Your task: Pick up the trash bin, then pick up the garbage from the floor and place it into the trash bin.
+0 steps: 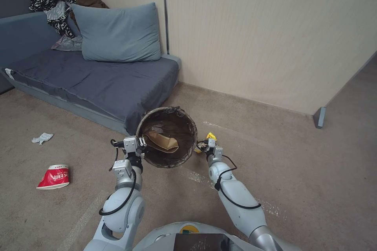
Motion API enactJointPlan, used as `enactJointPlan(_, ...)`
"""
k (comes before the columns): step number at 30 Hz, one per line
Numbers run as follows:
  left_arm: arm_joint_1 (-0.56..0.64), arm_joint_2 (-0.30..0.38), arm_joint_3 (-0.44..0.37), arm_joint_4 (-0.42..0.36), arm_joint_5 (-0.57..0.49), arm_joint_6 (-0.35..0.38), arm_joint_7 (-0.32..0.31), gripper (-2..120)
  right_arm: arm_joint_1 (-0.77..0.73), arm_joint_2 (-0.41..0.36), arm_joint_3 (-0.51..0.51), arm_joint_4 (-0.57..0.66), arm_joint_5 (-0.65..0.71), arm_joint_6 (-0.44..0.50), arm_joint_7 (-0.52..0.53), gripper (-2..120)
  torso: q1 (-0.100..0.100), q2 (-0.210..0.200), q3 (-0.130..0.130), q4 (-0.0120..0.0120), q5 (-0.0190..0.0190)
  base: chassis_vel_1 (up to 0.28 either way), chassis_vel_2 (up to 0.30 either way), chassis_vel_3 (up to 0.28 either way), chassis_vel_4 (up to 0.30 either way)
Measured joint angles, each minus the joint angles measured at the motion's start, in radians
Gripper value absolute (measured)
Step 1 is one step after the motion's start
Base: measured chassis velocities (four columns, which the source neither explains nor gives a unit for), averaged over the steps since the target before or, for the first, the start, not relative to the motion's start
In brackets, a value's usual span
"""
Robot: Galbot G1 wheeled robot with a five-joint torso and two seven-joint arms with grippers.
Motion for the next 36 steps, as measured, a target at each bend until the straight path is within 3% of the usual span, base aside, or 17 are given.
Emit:
enactJointPlan(17, 0.011, -0.004, 0.003, -0.003, 0.013, -0.002, 0.0, 3, 0.095, 0.065, 0.047, -0.219, -0.035, 0.068, -0.037, 96, 0.0, 0.0, 0.0, 0.0001, 0.0, 0.0, 0.0, 0.0, 0.0)
enactJointPlan(24, 0.016, -0.006, 0.002, -0.004, 0.018, -0.004, 0.0, 3, 0.135, 0.095, 0.068, -0.322, -0.048, 0.094, -0.064, 68, 0.0, 0.0, 0.0, 0.0001, 0.0, 0.0, 0.0, 0.0, 0.0)
enactJointPlan(28, 0.016, -0.007, 0.003, -0.004, 0.019, -0.004, -0.001, 3, 0.137, 0.098, 0.075, -0.342, -0.053, 0.106, -0.071, 53, 0.0, 0.0, 0.0, 0.0, 0.0, 0.0, 0.0, 0.0, 0.0)
enactJointPlan(30, 0.016, -0.007, 0.003, -0.004, 0.02, -0.004, -0.001, 3, 0.137, 0.098, 0.076, -0.345, -0.054, 0.108, -0.072, 52, 0.0, 0.0, 0.0, 0.0, 0.0, 0.0, 0.0, 0.0, 0.0)
enactJointPlan(36, 0.014, -0.008, 0.008, 0.001, 0.021, -0.004, -0.001, 3, 0.13, 0.092, 0.083, -0.361, -0.061, 0.127, -0.079, 25, 0.0, 0.0, 0.0, 0.0, 0.0, 0.0, 0.0, 0.0, 0.0)
